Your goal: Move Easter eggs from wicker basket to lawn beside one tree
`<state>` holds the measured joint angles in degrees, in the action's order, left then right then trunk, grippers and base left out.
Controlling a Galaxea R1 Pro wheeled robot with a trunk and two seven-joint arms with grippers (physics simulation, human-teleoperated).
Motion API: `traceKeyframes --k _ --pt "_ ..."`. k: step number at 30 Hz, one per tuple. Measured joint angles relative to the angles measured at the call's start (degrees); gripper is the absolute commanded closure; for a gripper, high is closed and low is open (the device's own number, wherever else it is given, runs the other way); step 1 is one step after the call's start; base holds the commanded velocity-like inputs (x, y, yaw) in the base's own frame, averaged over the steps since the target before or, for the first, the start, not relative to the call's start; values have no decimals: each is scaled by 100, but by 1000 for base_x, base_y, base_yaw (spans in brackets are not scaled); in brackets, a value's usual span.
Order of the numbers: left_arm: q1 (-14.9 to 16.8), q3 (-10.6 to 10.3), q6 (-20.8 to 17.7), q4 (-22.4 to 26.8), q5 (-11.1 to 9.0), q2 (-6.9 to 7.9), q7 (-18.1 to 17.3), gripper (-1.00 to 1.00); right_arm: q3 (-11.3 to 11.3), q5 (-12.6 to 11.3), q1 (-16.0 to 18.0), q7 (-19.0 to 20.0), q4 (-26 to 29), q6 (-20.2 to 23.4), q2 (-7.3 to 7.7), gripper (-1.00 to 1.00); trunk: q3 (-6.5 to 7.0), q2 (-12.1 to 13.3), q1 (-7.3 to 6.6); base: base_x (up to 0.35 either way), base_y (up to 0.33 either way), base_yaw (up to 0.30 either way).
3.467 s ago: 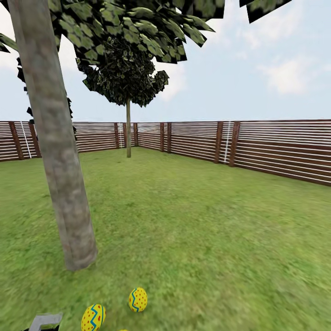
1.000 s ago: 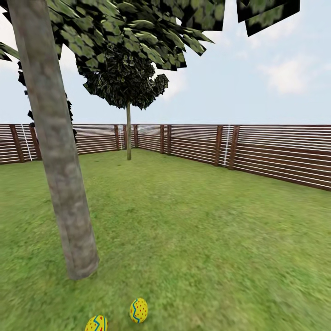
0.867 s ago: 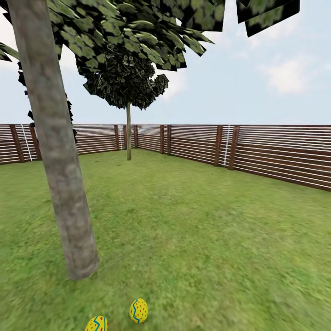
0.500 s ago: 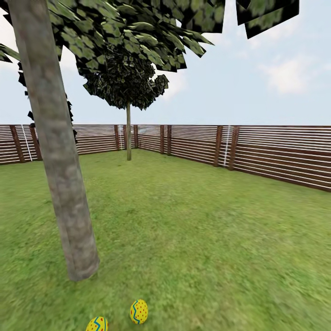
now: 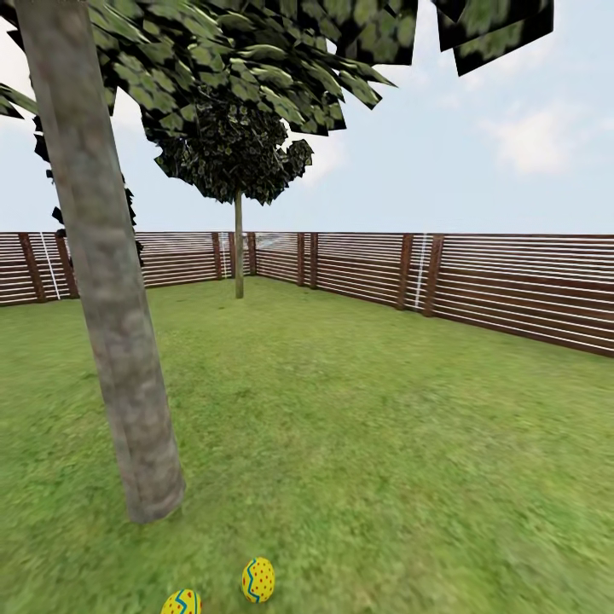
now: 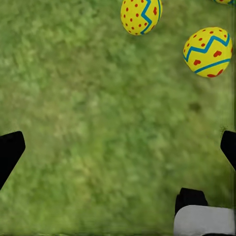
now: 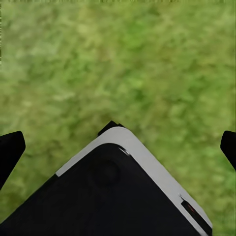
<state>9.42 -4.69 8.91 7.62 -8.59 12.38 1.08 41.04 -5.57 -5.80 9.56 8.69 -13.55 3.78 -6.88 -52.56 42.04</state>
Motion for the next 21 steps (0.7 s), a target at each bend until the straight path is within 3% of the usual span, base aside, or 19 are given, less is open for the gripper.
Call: traceKeyframes --k 9,21 --pt "-244 -6 -1 3 -1 -138 42 -100 0 0 0 0 0 -1 0 -100 162 362 -198 0 0 0" --pt "-286 -6 -4 3 -1 -239 46 -100 0 0 0 0 0 -2 0 -100 378 844 -462 0 0 0"
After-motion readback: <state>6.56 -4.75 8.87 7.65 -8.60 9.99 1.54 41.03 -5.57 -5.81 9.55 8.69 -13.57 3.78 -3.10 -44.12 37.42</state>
